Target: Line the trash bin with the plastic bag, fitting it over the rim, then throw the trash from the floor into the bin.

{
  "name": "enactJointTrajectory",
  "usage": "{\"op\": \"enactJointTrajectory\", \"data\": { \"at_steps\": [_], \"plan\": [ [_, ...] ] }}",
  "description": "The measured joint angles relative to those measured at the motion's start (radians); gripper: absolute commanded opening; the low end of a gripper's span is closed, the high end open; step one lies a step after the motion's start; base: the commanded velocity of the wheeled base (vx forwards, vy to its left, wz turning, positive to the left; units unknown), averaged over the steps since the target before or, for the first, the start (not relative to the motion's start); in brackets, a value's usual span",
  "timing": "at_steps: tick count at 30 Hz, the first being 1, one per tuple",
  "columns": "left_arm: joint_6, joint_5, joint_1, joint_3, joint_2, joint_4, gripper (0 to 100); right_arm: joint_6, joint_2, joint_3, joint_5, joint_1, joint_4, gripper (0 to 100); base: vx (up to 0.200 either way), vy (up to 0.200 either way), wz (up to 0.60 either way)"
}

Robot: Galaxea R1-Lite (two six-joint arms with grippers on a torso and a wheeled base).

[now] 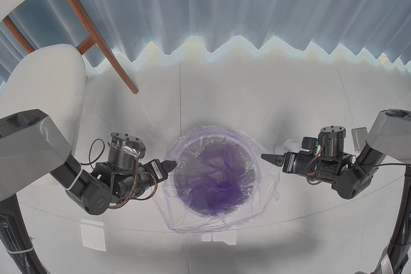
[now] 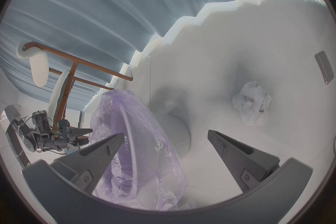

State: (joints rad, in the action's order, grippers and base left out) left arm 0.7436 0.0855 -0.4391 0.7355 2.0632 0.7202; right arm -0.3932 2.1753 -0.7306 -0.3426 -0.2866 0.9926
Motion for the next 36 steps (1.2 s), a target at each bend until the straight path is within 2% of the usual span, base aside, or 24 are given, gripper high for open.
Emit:
{"op": "enactJointTrajectory", "data": {
  "at_steps": [12, 18, 19, 27, 36],
  "plan": [
    [0.055, 0.001, 0.000, -0.007, 0.001, 0.027, 100, -0.002, 0.053, -0.050, -0.015, 0.000, 0.000, 100, 0.000, 0.000, 0.00],
    [0.150, -0.005, -0.001, -0.011, -0.020, 0.029, 100, -0.004, 0.070, -0.053, -0.016, 0.001, 0.023, 100, 0.000, 0.000, 0.00],
    [0.160, -0.008, 0.002, -0.013, -0.022, 0.029, 100, -0.005, 0.075, -0.053, -0.015, 0.001, 0.034, 0, 0.000, 0.000, 0.00],
    [0.178, -0.017, 0.033, -0.011, -0.025, 0.031, 100, -0.009, 0.099, -0.050, -0.015, 0.001, 0.069, 0, 0.000, 0.000, 0.00],
    [0.184, -0.090, 0.024, 0.002, -0.010, 0.059, 100, -0.007, 0.103, -0.042, -0.014, 0.000, 0.070, 0, 0.000, 0.000, 0.00]
  ]
}}
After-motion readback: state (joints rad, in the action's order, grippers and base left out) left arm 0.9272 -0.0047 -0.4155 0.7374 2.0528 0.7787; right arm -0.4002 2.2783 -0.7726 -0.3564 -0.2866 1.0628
